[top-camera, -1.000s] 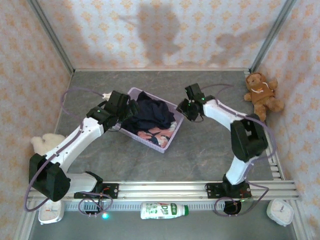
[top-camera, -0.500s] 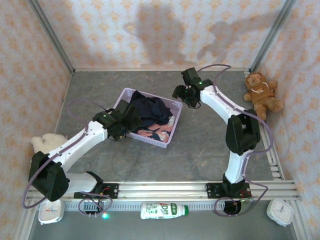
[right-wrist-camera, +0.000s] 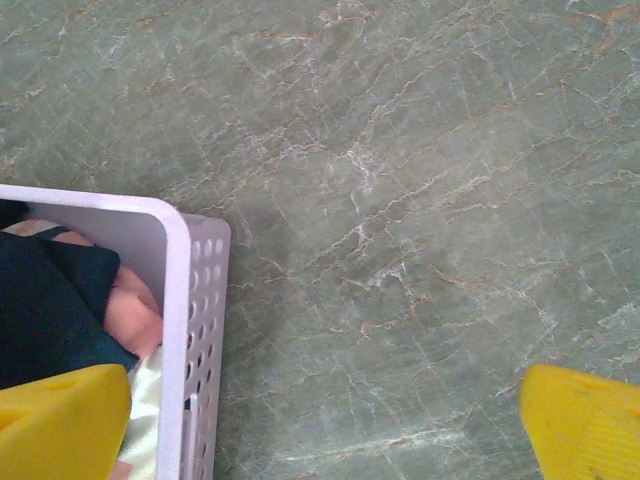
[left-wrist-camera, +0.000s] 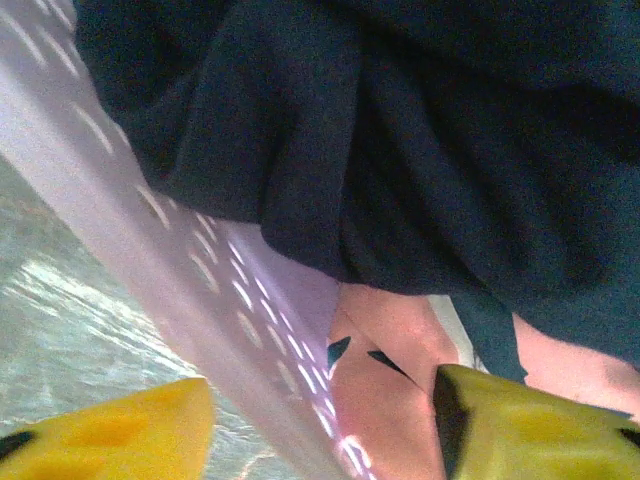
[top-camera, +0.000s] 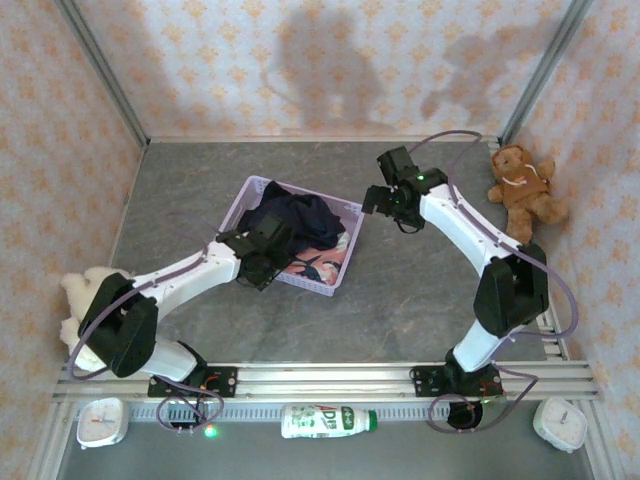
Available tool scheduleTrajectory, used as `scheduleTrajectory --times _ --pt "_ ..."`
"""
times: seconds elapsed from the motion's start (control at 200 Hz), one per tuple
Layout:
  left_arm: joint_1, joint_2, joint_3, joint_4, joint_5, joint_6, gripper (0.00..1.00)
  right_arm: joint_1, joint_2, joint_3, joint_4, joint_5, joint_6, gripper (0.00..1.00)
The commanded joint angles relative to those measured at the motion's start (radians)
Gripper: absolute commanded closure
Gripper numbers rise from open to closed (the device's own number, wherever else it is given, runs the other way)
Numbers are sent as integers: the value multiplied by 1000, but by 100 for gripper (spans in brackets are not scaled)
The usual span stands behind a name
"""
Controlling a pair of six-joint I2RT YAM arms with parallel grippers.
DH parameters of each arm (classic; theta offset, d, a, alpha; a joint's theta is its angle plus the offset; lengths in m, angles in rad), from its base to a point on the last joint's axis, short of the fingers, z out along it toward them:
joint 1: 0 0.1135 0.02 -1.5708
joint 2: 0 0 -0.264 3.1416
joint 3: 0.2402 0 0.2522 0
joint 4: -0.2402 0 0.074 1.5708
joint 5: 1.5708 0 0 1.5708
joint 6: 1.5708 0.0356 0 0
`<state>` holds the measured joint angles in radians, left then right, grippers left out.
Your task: Fold and stack the mixed laundry pile
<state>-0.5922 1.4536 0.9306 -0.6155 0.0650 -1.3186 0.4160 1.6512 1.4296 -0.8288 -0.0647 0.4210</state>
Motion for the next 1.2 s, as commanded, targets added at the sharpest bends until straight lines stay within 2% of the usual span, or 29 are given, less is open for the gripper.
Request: scheduleTrajectory --times 0.0,0.085,0.155,0.2,0.305,0.45,0.515,0.645,0.771,0.966,1.016,1.116,1.196 --pt "-6 26 27 2 -77 -50 54 -5 -37 -24 -36 62 -26 1" --pt "3 32 40 -37 -123 -8 78 -8 -48 -36 -39 81 -30 1" --pt "35 42 65 -78 -155 76 90 -14 -52 -42 -44 88 -28 1" --pt "72 53 88 -99 -159 149 95 -17 -51 -46 -42 88 -26 1" --pt "168 105 180 -150 -155 378 98 -27 -41 -48 -35 83 -24 1" --pt "301 193 342 -246 -184 710 99 -38 -9 -30 -36 81 -27 1" --pt "376 224 396 -266 -162 832 98 -43 10 -17 -42 80 -32 1" --pt "523 297 521 -300 -120 1000 98 -50 49 18 -64 83 -46 1" --pt "611 410 665 -353 -121 1132 97 -51 81 49 -82 92 -54 1" --pt "707 595 844 -433 -238 1248 82 -56 118 108 -129 121 -61 1" --pt "733 632 896 -463 -276 1245 75 -58 125 122 -139 124 -66 1" --pt "775 688 1008 -534 -399 1207 69 -60 135 147 -153 131 -74 1" --pt "785 712 1095 -592 -473 1185 68 -62 140 161 -157 127 -74 1"
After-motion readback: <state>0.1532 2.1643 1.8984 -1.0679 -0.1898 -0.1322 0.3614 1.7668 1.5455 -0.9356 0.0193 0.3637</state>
